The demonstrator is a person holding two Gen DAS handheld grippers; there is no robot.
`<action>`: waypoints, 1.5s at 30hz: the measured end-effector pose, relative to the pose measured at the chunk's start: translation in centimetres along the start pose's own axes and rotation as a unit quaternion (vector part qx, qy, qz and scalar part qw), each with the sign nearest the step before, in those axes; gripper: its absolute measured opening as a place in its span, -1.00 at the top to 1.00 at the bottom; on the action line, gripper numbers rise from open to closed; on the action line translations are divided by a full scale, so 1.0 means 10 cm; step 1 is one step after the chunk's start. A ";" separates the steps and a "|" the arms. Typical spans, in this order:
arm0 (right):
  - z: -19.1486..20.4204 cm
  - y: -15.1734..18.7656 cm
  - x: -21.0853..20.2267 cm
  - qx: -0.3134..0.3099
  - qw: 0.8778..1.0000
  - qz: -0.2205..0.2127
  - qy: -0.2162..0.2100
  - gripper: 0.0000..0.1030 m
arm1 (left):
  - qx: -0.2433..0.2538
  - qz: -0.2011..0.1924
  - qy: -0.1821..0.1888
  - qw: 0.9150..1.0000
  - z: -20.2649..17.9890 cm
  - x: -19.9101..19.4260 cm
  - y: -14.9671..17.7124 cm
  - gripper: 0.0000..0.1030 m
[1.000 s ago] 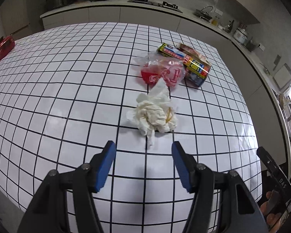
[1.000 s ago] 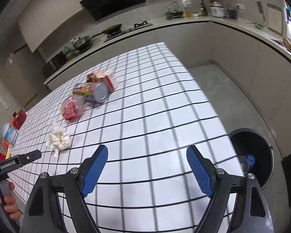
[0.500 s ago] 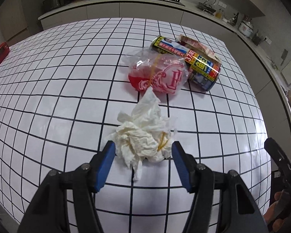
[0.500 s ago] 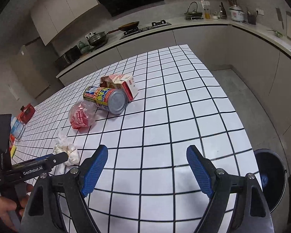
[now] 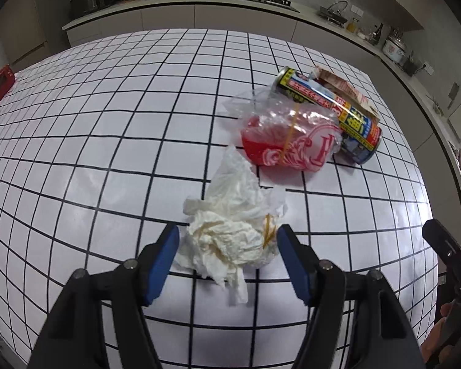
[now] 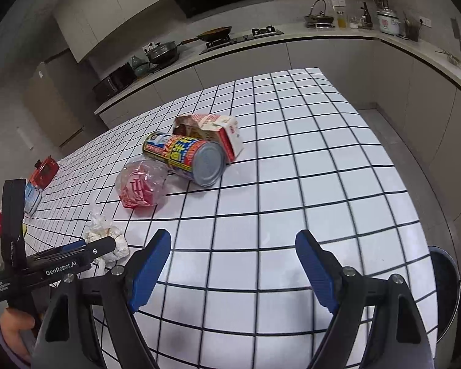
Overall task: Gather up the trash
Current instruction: 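Approach the white tissues with the left gripper and the plastic bag with the right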
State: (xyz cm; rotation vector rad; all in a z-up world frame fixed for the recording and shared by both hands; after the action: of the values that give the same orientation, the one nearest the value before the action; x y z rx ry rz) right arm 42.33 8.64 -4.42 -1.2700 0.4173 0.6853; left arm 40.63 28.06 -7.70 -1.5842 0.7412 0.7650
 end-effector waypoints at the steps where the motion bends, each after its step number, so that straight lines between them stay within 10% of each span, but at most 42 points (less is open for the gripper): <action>1: 0.05 0.00 0.03 -0.001 1.000 0.002 -0.001 -0.65 | 0.001 0.000 0.001 1.000 0.06 0.00 -0.02 -0.34; 14: 1.06 -0.20 0.66 -0.080 0.995 0.006 -0.056 -0.65 | -0.042 -0.017 0.002 0.999 1.00 -0.05 -0.28 -0.34; 27: 1.27 -0.16 1.08 -0.109 0.988 0.067 -0.091 -0.65 | -0.091 -0.042 -0.031 0.994 1.45 -0.15 -0.39 -0.33; 31: 1.30 0.03 0.89 -0.108 0.981 0.093 -0.133 -0.65 | -0.100 -0.048 -0.029 0.993 1.49 -0.21 -0.38 -0.33; 45: 1.23 -0.19 1.04 -0.108 0.990 0.040 -0.075 -0.65 | -0.076 -0.029 -0.003 0.997 1.15 -0.31 -0.17 -0.33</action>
State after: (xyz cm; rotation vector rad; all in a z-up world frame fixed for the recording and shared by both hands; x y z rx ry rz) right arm 50.27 22.62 -6.48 -1.4001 0.2773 0.9078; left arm 39.34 39.82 -5.59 -1.7321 0.6420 0.7975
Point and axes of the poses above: each gripper's, at about its wrist camera, not at the fingertips, and x roughly the way its jaws point, z to its left, y to its underside, the point moved 1 cm from there along x, roughly the way its jaws point, and after that the axes turned 8 degrees about -z, right-handed, at the moved point
